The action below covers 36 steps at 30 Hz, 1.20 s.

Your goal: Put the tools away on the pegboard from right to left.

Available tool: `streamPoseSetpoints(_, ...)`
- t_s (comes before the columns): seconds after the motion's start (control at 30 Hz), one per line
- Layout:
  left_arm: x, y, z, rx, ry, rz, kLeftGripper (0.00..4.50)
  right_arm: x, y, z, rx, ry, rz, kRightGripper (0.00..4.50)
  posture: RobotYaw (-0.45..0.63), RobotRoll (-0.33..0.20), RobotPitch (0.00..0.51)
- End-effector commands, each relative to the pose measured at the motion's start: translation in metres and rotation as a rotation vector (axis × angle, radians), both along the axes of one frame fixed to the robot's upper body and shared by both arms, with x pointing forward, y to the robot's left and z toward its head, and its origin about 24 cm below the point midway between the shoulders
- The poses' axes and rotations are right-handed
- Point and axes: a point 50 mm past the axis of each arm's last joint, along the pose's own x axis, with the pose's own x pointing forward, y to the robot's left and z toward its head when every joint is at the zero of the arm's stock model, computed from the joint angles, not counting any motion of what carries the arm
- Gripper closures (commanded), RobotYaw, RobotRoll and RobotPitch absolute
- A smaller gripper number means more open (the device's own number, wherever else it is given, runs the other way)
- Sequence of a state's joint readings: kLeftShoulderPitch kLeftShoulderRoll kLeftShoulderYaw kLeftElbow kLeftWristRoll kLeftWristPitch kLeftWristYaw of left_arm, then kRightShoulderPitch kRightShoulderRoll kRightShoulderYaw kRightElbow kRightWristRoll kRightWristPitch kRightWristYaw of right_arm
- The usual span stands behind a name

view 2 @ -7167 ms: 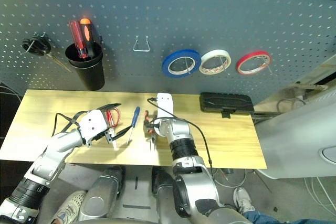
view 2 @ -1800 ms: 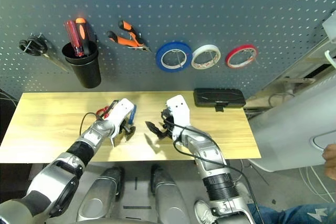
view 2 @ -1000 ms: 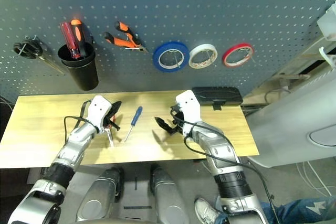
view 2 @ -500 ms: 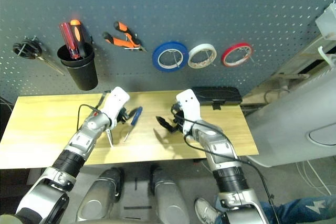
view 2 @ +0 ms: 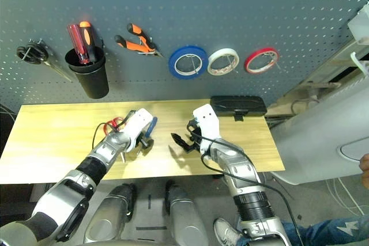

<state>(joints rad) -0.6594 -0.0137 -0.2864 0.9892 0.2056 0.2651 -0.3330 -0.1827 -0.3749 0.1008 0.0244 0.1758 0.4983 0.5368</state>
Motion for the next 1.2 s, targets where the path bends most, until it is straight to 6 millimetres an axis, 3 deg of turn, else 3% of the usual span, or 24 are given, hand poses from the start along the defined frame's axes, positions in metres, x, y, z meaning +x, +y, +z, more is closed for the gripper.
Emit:
streamPoseSetpoints(0.03,-0.005,-0.001,-0.012,0.009,0.063,0.051,0.65,-0.002,0.000,-0.004,-0.021,0.024,0.000,0.00,0.04,0.000,0.258)
streamPoseSetpoints(0.37,0.005,-0.004,-0.002,-0.054,-0.018,0.111,3.94,0.002,-0.002,-0.002,-0.030,0.014,0.009,0.00,0.05,0.000,0.249)
streamPoseSetpoints(0.5,0.009,-0.005,0.010,-0.159,-0.121,0.099,3.94,0.004,-0.006,-0.002,-0.039,0.017,0.011,0.00,0.06,0.000,0.235)
streamPoseSetpoints(0.63,0.006,0.011,0.028,-0.280,-0.288,0.111,3.94,0.007,-0.015,0.001,-0.054,0.012,0.002,0.00,0.07,0.000,0.223)
streamPoseSetpoints(0.87,-0.030,0.047,0.068,-0.404,-0.626,0.026,3.94,0.013,-0.011,0.018,-0.019,-0.058,0.054,0.00,0.09,0.000,0.206)
streamPoseSetpoints(1.0,-0.053,0.046,0.106,-0.567,-0.815,-0.152,3.94,0.020,0.000,0.032,0.008,-0.104,0.124,0.00,0.10,0.000,0.200)
streamPoseSetpoints(1.2,-0.051,0.047,0.165,-0.671,-1.013,-0.170,3.94,0.027,0.018,0.055,0.040,-0.186,0.248,0.00,0.11,0.000,0.196)
